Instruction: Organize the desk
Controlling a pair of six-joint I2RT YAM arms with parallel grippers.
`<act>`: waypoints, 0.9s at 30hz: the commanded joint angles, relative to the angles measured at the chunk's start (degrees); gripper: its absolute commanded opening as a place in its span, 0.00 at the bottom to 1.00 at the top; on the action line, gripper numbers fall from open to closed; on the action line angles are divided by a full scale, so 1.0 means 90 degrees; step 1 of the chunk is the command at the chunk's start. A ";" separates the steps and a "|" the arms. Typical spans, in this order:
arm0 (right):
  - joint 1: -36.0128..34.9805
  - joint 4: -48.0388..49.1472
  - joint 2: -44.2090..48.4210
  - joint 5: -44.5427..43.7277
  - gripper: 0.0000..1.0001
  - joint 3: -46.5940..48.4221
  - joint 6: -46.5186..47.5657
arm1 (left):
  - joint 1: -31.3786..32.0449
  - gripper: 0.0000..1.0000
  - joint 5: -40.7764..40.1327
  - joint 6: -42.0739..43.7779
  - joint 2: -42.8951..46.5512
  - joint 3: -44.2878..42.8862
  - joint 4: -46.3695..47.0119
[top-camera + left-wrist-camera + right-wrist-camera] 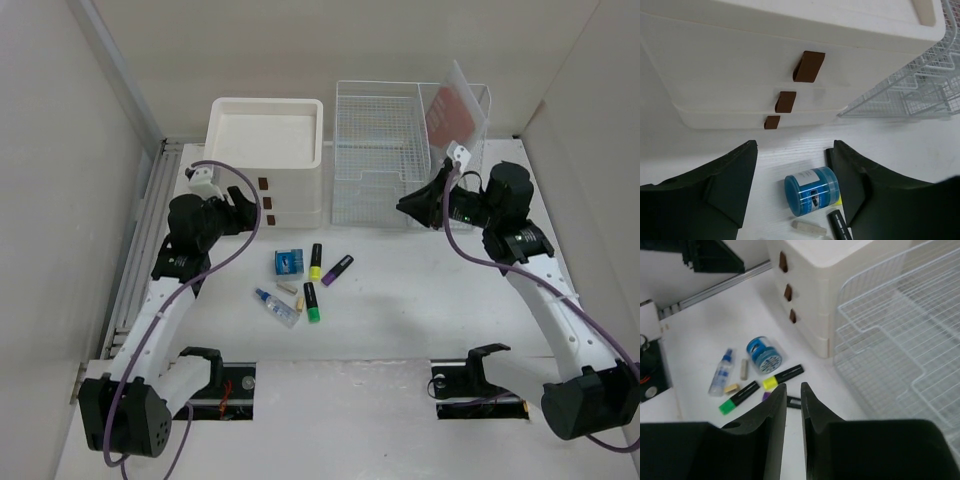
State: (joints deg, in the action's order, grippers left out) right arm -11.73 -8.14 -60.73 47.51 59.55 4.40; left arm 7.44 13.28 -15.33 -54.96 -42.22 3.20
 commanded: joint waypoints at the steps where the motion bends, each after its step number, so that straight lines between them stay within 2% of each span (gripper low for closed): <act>1: -0.0015 0.0172 0.0067 0.0688 0.23 -0.0171 -0.0069 | 0.0042 0.58 0.0505 -0.0102 -0.0074 -0.0281 0.0522; 4: -0.0015 0.0172 0.0068 0.0747 0.23 -0.0230 -0.0069 | 0.0042 0.58 0.0663 -0.0540 -0.0134 -0.0056 0.1000; 6: -0.0015 0.0172 0.0068 0.0893 0.23 -0.0298 -0.0069 | 0.0042 0.64 0.0663 -0.0892 -0.0134 0.0206 0.1506; 8: -0.0015 0.0172 0.0127 0.0893 0.25 -0.0356 -0.0011 | 0.0042 0.65 0.0732 -0.1457 -0.0134 0.0412 0.1859; 14: 0.0043 0.0172 0.0127 0.1020 0.25 -0.0415 0.0126 | -0.0240 0.70 0.1425 -0.2632 -0.0279 0.1058 0.3539; 20: 0.0043 0.0172 0.0000 0.1147 0.25 -0.0415 0.0126 | -0.0241 0.70 0.1435 -0.2185 -0.0427 0.1059 0.3765; 27: 0.0043 0.0172 -0.0059 0.1147 0.25 -0.0415 0.0184 | -0.0241 0.66 0.0908 -0.1607 -0.0748 0.0941 0.3472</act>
State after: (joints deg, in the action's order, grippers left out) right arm -11.70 -8.58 -61.01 55.99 55.44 5.06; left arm 5.52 23.03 -32.75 -60.40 -32.38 31.70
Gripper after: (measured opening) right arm 0.245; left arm 0.661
